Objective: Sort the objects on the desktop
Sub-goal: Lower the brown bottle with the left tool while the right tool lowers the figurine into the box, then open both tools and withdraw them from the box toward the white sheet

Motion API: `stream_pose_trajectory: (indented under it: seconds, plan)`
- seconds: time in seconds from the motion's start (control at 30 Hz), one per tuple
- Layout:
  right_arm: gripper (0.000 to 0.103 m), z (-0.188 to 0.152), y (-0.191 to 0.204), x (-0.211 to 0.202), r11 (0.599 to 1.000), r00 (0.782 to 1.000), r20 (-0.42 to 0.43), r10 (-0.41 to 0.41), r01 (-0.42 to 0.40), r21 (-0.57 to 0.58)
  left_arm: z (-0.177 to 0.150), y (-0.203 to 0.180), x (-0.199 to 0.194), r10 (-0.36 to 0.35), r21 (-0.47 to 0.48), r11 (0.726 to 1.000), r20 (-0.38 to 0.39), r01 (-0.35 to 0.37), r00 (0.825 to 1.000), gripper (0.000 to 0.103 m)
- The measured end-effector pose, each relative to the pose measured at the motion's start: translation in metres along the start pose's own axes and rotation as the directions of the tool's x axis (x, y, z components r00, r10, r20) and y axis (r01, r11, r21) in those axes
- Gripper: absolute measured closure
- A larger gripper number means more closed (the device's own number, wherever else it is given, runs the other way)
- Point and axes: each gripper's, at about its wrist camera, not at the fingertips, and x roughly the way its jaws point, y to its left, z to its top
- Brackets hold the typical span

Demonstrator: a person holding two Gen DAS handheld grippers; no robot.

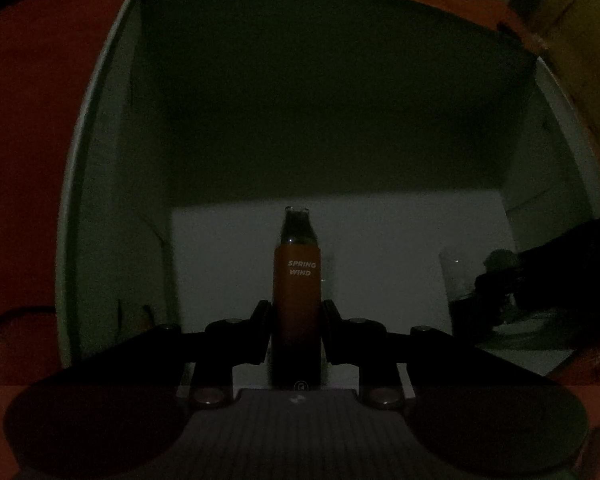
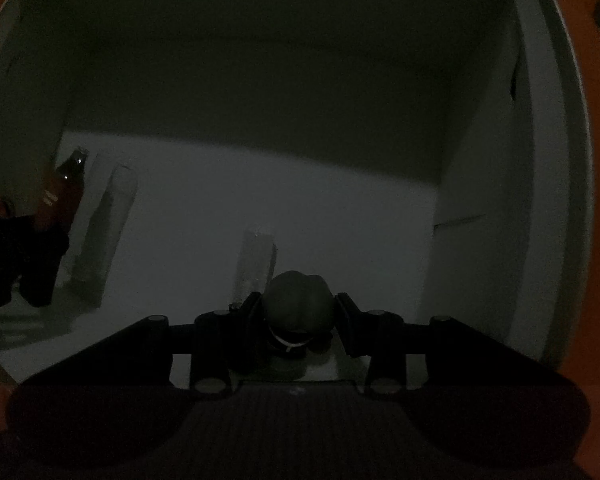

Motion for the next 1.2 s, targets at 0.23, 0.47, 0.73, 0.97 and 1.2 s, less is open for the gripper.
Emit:
stream_pose_trajectory:
  seconds: [0.23,0.47,0.73,0.97,1.2]
  plan:
    - [0.060,0.006,0.002,0.006,1.000,1.000,0.003,-0.002,0.002,0.014,0.002,0.001,0.001,0.010,0.005,1.000,-0.009,-0.010,1.000,0.081]
    - [0.049,0.007,0.002,0.002,1.000,1.000,0.005,0.014,-0.014,0.012,0.003,0.001,0.002,0.007,0.004,1.000,-0.029,-0.007,1.000,0.080]
    - [0.046,0.008,0.007,0.006,1.000,1.000,0.016,0.020,-0.021,0.014,0.004,0.001,-0.002,0.004,0.002,1.000,-0.012,-0.004,1.000,0.072]
    - [0.046,0.008,0.009,0.002,0.999,0.999,0.038,0.025,-0.026,0.024,0.002,-0.001,0.004,-0.001,0.007,1.000,-0.008,0.001,1.000,0.072]
    - [0.044,0.005,0.008,-0.017,0.995,0.994,0.087,0.067,-0.074,0.073,0.004,-0.003,-0.004,-0.018,-0.012,1.000,0.011,0.018,1.000,0.069]
